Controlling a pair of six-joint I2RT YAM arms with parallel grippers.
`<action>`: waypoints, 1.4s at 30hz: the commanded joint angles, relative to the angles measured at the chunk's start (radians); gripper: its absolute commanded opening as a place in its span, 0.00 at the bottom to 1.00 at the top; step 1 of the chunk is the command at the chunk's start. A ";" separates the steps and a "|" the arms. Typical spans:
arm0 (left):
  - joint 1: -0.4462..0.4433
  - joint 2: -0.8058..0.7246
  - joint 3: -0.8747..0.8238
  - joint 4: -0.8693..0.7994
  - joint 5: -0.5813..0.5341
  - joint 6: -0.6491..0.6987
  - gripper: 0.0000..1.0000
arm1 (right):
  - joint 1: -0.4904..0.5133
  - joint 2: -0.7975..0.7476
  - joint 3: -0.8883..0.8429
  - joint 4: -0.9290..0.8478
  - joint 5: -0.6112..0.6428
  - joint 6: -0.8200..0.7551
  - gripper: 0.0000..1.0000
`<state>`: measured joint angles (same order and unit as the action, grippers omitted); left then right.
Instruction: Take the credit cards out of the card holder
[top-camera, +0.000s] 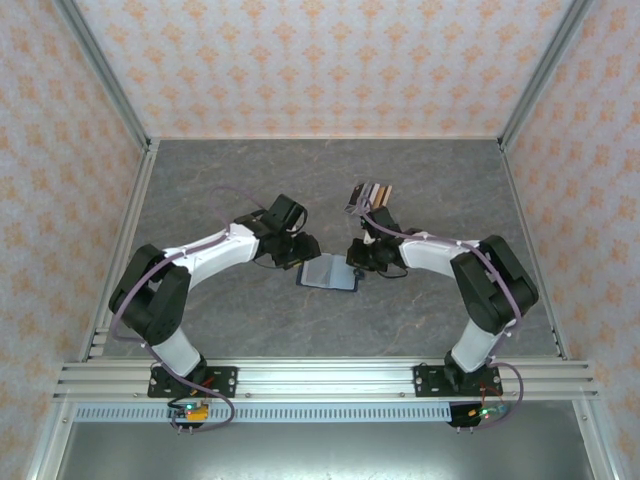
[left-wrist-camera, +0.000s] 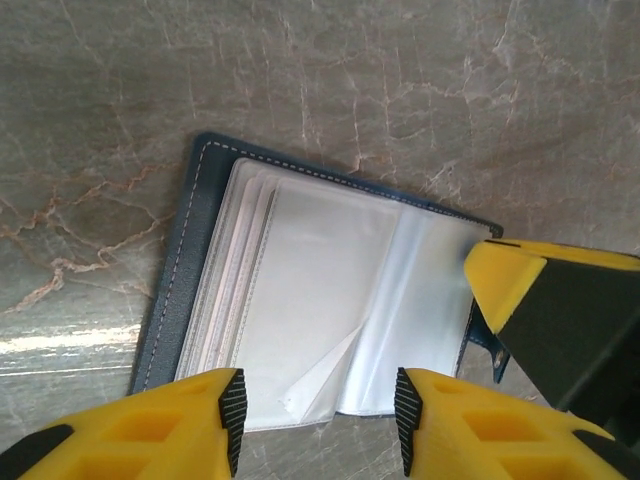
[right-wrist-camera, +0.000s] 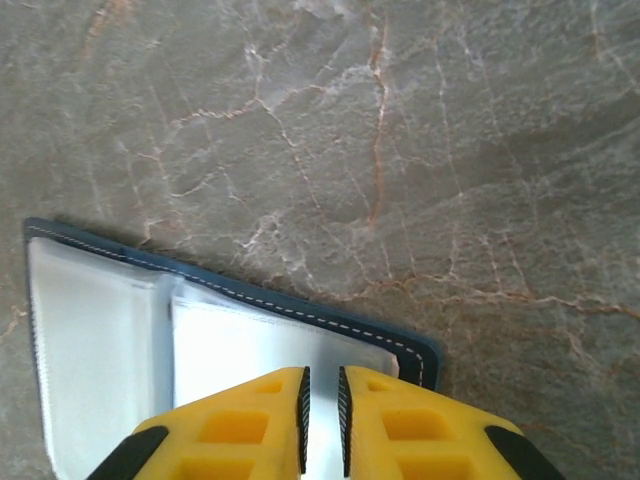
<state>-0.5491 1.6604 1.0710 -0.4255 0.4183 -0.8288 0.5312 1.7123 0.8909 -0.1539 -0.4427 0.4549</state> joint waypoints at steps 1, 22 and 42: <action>-0.005 0.032 -0.005 -0.030 0.004 0.017 0.47 | 0.001 0.024 0.025 -0.056 0.024 -0.013 0.19; -0.014 0.177 0.074 -0.012 0.103 0.049 0.53 | 0.001 0.039 0.041 -0.089 0.050 -0.031 0.22; -0.028 0.124 0.068 0.047 0.175 0.058 0.40 | 0.001 0.044 0.042 -0.089 0.056 -0.025 0.22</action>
<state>-0.5632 1.8225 1.1316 -0.4225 0.5583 -0.7795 0.5312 1.7309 0.9298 -0.1944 -0.4267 0.4400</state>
